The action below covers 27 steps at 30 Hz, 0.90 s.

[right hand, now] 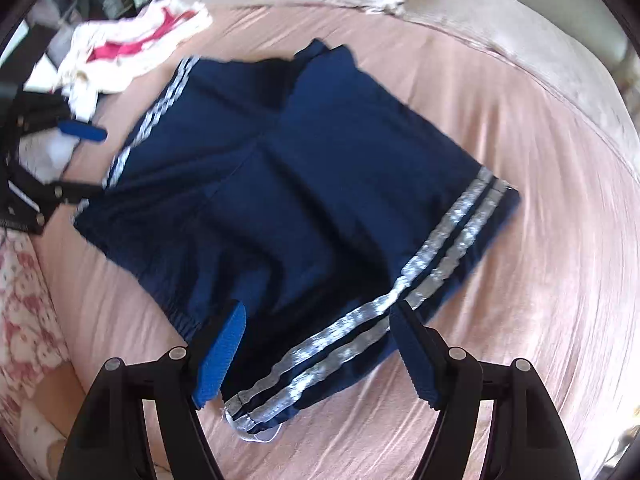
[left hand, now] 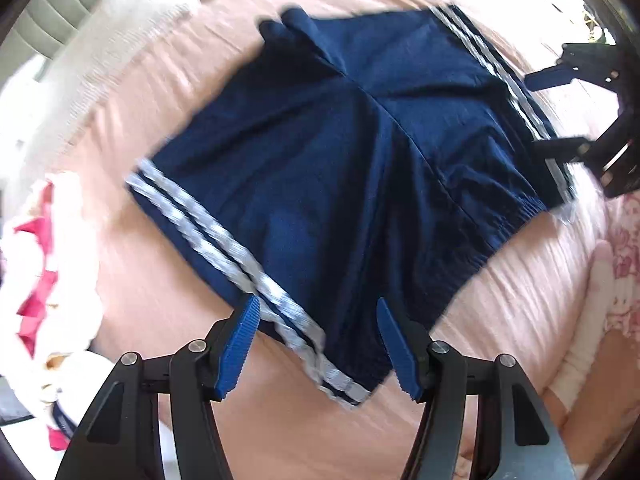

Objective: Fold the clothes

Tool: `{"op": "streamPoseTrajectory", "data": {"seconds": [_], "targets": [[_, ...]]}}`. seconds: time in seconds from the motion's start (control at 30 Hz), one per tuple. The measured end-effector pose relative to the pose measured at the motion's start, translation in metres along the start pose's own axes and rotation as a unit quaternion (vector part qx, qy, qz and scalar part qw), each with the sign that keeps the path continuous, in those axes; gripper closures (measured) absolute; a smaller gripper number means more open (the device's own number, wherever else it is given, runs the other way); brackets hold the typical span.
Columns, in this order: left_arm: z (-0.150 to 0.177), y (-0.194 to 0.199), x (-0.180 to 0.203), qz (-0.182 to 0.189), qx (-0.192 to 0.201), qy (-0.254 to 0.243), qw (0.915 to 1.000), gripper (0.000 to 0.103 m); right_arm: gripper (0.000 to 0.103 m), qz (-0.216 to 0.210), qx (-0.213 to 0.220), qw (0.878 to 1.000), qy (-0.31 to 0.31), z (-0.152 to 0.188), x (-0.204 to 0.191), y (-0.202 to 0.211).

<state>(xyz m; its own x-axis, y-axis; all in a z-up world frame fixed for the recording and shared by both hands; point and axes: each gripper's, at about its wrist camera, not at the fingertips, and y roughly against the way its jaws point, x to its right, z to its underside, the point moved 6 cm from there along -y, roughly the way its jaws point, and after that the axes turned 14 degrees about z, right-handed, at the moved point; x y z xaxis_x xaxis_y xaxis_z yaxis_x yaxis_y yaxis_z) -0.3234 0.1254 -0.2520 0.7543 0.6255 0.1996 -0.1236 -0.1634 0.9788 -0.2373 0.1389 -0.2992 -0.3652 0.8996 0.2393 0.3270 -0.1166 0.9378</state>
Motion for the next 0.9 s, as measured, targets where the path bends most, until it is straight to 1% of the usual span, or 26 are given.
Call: {"op": "streamPoseTrajectory", "data": {"seconds": [0.03,0.1,0.17,0.2,0.23,0.27,0.3,0.37,0.4,0.43,0.47,0.5,0.53,0.6,0.63,0.67,0.7,0.77,0.8,0.83,0.87,0.9], "targets": [[0.001,-0.008,-0.002,0.012,-0.020,0.002,0.9997,0.043,0.029,0.004,-0.018,1.000,0.021,0.001,-0.008,-0.010],[0.007,-0.023,-0.012,0.000,-0.069,-0.001,0.9976,0.043,0.029,0.011,-0.053,0.997,0.049,0.006,-0.017,-0.028],[0.021,-0.029,-0.019,-0.010,-0.105,-0.003,0.9944,0.043,0.029,0.014,-0.066,0.996,0.053,0.010,-0.013,-0.031],[0.029,-0.031,-0.023,-0.015,-0.121,-0.003,0.9926,0.043,0.029,0.032,-0.083,0.994,0.057,0.017,-0.006,-0.031],[0.035,-0.029,-0.023,-0.006,-0.122,-0.003,0.9924,0.043,0.029,0.053,-0.098,0.992,0.067,0.025,0.000,-0.030],[0.038,-0.023,-0.021,0.011,-0.114,-0.002,0.9934,0.043,0.029,0.071,-0.106,0.988,0.085,0.036,0.007,-0.029],[0.038,-0.015,-0.020,0.020,-0.095,-0.005,0.9952,0.043,0.029,0.069,-0.105,0.988,0.091,0.045,0.013,-0.025],[0.028,0.004,-0.018,0.025,-0.043,-0.006,0.9988,0.043,0.029,0.042,-0.097,0.993,0.056,0.052,0.027,-0.014],[0.020,0.012,-0.020,0.025,-0.018,0.005,0.9995,0.043,0.029,0.037,-0.093,0.994,0.033,0.051,0.033,-0.010],[0.014,0.012,-0.022,0.024,-0.007,0.014,0.9996,0.043,0.029,0.038,-0.082,0.996,0.014,0.046,0.037,-0.007],[0.010,0.009,-0.023,0.020,-0.005,0.023,0.9995,0.043,0.029,0.037,-0.069,0.997,0.000,0.039,0.038,-0.004],[0.012,0.001,-0.021,0.012,-0.018,0.020,0.9996,0.043,0.029,0.036,-0.062,0.997,-0.005,0.033,0.035,-0.003],[0.018,-0.011,-0.018,0.001,-0.040,0.010,0.9991,0.043,0.029,0.041,-0.065,0.997,0.004,0.031,0.030,-0.006],[0.030,-0.032,-0.012,-0.021,-0.086,-0.010,0.9961,0.043,0.029,0.066,-0.092,0.993,0.038,0.037,0.019,-0.020],[0.035,-0.037,-0.010,-0.029,-0.091,-0.019,0.9953,0.042,0.029,0.075,-0.104,0.990,0.049,0.042,0.019,-0.026],[0.040,-0.036,-0.008,-0.035,-0.083,-0.026,0.9956,0.042,0.027,0.067,-0.102,0.992,0.043,0.045,0.022,-0.026],[0.043,-0.033,-0.008,-0.033,-0.080,-0.024,0.9960,0.043,0.027,0.059,-0.101,0.993,0.033,0.047,0.026,-0.025],[0.048,-0.026,-0.011,-0.017,-0.078,-0.007,0.9968,0.043,0.027,0.040,-0.096,0.995,-0.004,0.047,0.040,-0.018],[0.046,-0.020,-0.011,-0.012,-0.063,-0.005,0.9979,0.043,0.027,0.031,-0.080,0.996,-0.022,0.044,0.045,-0.013],[0.040,-0.012,-0.011,-0.009,-0.038,-0.010,0.9992,0.043,0.027,0.024,-0.065,0.997,-0.038,0.041,0.051,-0.008],[0.033,-0.005,-0.011,-0.011,-0.014,-0.012,0.9998,0.043,0.027,0.025,-0.050,0.997,-0.054,0.037,0.055,-0.005],[0.026,-0.004,-0.012,-0.013,0.000,-0.010,0.9999,0.043,0.027,0.031,-0.036,0.997,-0.068,0.032,0.059,-0.004]]}}
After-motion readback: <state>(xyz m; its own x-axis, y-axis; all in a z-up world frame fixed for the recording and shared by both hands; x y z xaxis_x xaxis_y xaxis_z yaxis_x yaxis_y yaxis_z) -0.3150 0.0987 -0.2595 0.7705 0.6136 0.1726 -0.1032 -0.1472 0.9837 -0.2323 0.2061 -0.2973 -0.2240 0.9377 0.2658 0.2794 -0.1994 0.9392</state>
